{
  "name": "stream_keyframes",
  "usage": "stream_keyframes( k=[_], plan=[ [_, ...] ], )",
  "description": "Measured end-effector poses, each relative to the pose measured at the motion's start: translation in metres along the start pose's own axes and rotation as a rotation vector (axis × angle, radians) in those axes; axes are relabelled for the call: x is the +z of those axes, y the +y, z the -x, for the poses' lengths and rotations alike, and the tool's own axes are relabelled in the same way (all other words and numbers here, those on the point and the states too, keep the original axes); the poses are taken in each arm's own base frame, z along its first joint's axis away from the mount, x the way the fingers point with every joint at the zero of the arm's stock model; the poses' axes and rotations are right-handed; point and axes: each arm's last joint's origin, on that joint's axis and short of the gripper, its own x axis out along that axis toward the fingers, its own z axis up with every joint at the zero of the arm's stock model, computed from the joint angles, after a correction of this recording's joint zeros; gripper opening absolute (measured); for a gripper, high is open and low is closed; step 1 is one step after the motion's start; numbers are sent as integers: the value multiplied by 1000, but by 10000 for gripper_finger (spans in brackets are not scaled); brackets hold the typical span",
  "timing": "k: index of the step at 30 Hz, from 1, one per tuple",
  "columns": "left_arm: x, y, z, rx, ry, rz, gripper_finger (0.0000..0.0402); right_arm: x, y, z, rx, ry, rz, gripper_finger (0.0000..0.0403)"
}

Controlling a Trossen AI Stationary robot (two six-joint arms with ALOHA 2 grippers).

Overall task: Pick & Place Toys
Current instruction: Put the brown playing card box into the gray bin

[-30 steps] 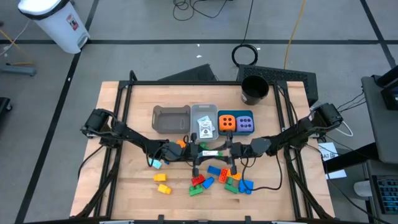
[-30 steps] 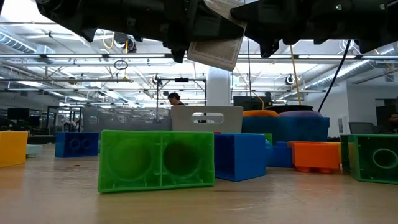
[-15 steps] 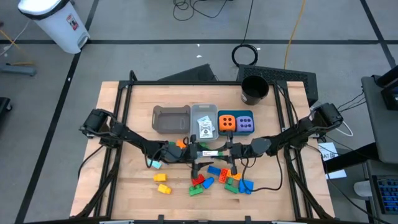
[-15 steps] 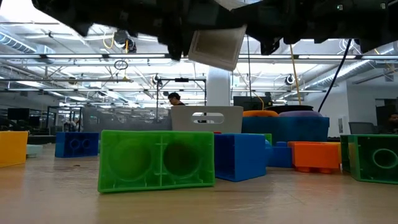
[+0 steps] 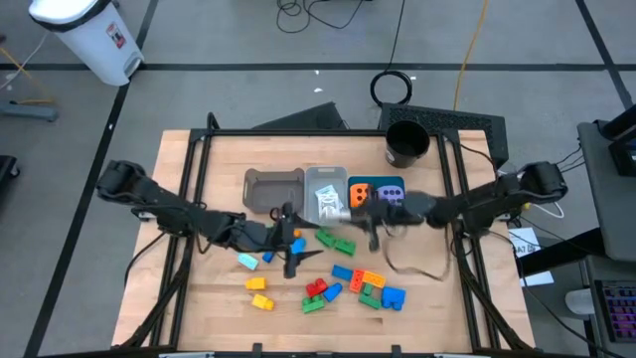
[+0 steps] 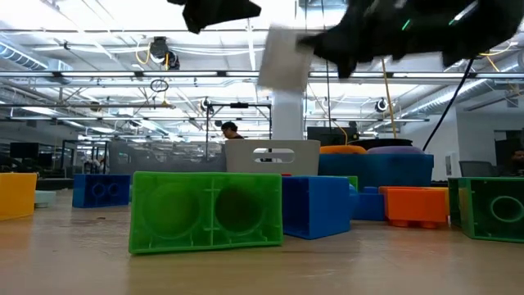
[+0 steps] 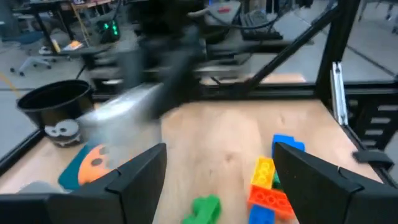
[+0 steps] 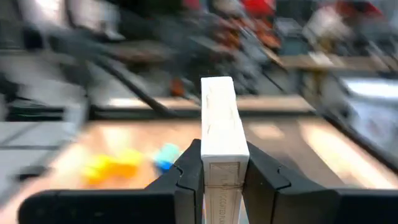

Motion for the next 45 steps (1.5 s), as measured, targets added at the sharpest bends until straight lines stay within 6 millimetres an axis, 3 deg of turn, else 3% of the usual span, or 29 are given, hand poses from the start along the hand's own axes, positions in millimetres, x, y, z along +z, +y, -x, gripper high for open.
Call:
stream_keyframes(
  k=[5,9,13,20,39,45],
  plan=[
    [-4,3,0,88,33,-13,299,-7,-28,-3,42,59,-57,62],
    [-5,4,0,115,39,-14,298,-18,-50,-4,-40,118,-68,62],
    [-5,5,0,122,40,-15,298,-31,-60,-8,4,175,-83,62],
    [-5,5,0,122,43,-15,298,-52,-64,-14,13,237,-111,62],
    [-5,10,-2,140,46,13,298,-53,-58,-15,31,241,-110,63],
    [-5,10,-2,137,48,9,298,-61,-55,-20,46,244,-107,63]
  ],
)
